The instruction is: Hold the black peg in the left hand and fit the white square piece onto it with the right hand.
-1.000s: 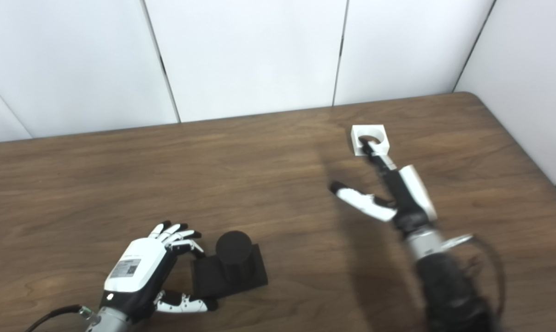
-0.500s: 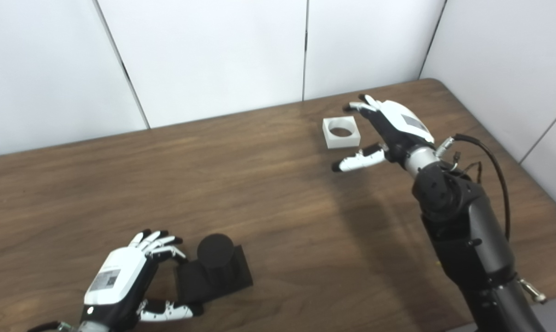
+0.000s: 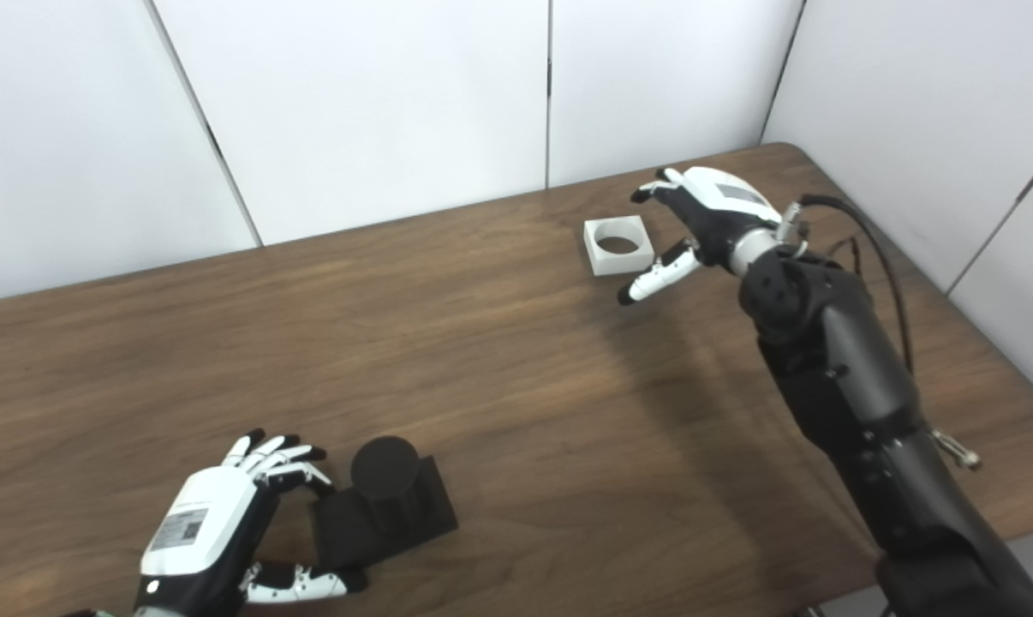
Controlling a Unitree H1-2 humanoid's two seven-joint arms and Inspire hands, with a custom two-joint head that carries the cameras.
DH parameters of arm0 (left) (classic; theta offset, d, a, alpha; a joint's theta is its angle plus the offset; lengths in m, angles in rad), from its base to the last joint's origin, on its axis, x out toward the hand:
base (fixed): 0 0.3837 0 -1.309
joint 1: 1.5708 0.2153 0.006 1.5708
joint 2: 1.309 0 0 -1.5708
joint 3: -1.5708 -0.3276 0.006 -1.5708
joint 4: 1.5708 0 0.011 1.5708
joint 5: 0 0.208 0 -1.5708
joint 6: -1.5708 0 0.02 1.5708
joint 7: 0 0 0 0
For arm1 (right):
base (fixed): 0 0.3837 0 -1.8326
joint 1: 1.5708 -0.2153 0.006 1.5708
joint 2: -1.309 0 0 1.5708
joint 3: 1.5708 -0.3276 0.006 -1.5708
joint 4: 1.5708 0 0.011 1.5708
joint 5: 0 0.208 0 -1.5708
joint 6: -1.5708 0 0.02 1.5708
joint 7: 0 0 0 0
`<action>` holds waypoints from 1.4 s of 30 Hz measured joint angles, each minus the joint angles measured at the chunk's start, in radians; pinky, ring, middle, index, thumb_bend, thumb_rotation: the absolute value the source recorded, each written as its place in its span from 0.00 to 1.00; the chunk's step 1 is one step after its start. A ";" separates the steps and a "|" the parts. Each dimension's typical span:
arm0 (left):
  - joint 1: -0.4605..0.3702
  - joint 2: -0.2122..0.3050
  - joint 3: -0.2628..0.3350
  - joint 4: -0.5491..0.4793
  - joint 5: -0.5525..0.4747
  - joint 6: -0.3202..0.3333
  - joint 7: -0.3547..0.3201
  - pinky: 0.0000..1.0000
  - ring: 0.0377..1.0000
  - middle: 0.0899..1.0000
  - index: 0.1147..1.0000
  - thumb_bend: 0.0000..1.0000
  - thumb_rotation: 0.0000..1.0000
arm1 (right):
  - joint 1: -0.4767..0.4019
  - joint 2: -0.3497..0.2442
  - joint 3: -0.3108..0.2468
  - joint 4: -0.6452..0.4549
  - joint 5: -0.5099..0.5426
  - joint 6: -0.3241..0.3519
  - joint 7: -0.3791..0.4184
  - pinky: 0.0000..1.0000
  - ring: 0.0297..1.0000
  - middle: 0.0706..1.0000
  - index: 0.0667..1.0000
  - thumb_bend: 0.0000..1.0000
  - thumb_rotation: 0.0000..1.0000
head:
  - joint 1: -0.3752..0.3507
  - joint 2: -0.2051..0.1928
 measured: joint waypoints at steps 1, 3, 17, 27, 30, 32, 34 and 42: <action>0.000 0.000 0.000 0.000 -0.001 0.000 0.000 1.00 0.90 0.80 0.42 0.52 0.04 | -0.013 0.000 0.003 0.015 0.000 0.000 0.001 1.00 1.00 1.00 0.90 0.91 0.33 | 0.000 -0.002; 0.001 0.000 0.000 0.000 -0.004 0.000 0.000 1.00 0.90 0.81 0.42 0.52 0.04 | -0.032 -0.001 0.008 0.038 -0.001 0.000 0.001 1.00 1.00 1.00 0.90 0.90 0.33 | 0.006 0.000; 0.003 0.005 -0.004 0.000 -0.005 -0.005 0.009 0.98 0.89 0.79 0.42 0.52 0.05 | -0.138 -0.019 0.090 0.211 -0.003 -0.003 -0.033 1.00 1.00 1.00 0.92 0.93 0.32 | 0.023 0.003; 0.005 0.005 -0.008 -0.003 -0.004 -0.004 0.011 0.97 0.88 0.79 0.42 0.52 0.05 | -0.177 -0.020 0.143 0.293 0.000 -0.004 -0.062 1.00 1.00 1.00 0.92 0.92 0.33 | 0.028 0.002; 0.007 0.005 -0.008 -0.004 -0.002 -0.004 0.011 0.97 0.88 0.78 0.42 0.52 0.05 | -0.180 -0.021 0.162 0.324 0.001 -0.004 -0.068 1.00 1.00 1.00 0.92 0.92 0.34 | 0.032 -0.003; 0.008 0.005 -0.008 -0.007 0.001 -0.003 0.011 0.97 0.88 0.78 0.42 0.52 0.05 | -0.180 -0.021 0.169 0.331 0.002 -0.004 -0.070 0.99 1.00 1.00 0.92 0.92 0.34 | 0.040 -0.005; 0.011 0.005 -0.009 -0.013 0.011 -0.001 0.010 0.97 0.88 0.78 0.42 0.52 0.05 | -0.183 -0.021 0.177 0.344 0.002 -0.004 -0.072 0.99 1.00 1.00 0.92 0.92 0.35 | 0.040 -0.005; 0.024 0.004 -0.013 -0.033 0.028 0.008 0.003 0.96 0.87 0.78 0.42 0.52 0.05 | -0.187 -0.023 0.197 0.360 -0.003 -0.004 -0.066 1.00 1.00 1.00 0.92 0.93 0.36 | 0.043 0.002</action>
